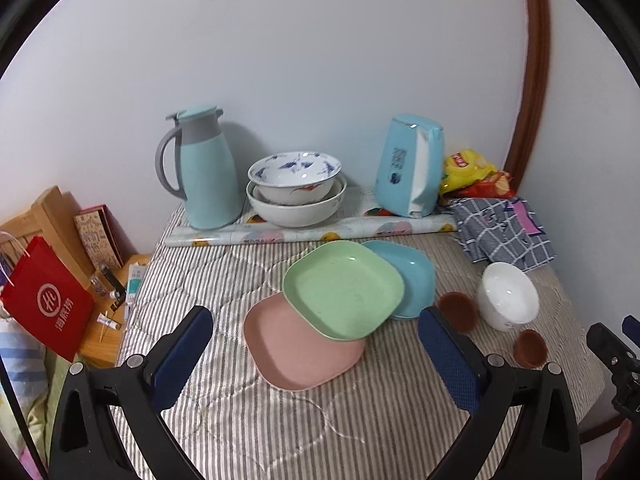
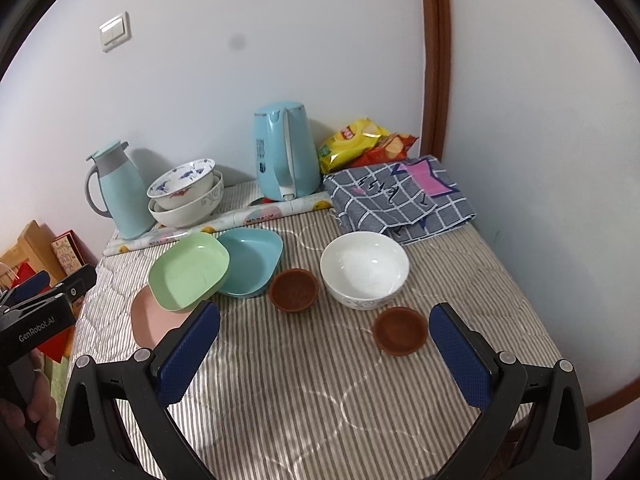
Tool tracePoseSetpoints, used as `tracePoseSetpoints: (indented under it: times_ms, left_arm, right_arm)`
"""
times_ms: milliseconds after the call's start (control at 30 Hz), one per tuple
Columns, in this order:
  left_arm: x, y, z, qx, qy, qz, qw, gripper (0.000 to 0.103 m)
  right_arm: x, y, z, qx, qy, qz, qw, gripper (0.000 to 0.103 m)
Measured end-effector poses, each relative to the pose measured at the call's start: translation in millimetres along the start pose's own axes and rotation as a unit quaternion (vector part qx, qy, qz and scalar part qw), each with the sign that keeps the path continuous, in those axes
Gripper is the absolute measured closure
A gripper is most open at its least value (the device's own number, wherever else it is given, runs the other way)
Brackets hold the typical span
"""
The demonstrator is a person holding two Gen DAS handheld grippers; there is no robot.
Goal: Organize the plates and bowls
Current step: 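Reach both grippers to the green plate rim and close on it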
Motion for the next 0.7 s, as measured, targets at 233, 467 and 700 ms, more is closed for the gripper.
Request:
tracePoseSetpoints:
  times_ms: [233, 467, 700]
  left_arm:
    - [-44, 0, 4, 0.008, 0.001, 0.032, 0.9994, 0.0]
    - [-84, 6, 4, 0.007, 0.0, 0.056, 0.9984, 0.0]
    - [-124, 10, 6, 0.014, -0.006, 0.08, 0.9967, 0.0]
  right_arm:
    - [-35, 11, 10, 0.012, 0.014, 0.011, 1.0, 0.0]
    - [-69, 18, 21, 0.005, 0.047, 0.018, 0.999, 0.002]
    - [-106, 22, 30, 0.011, 0.057, 0.027, 0.998, 0.005]
Point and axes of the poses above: each gripper's, at about its wrist camera, not at the fingertips, and x roughly against the way its jaws point, z to its left, y to its top, the point moved 5 cm from there along -x, roughly the way its jaws point, and after that the axes turned 13 degrees about y, right-handed, at the moved point
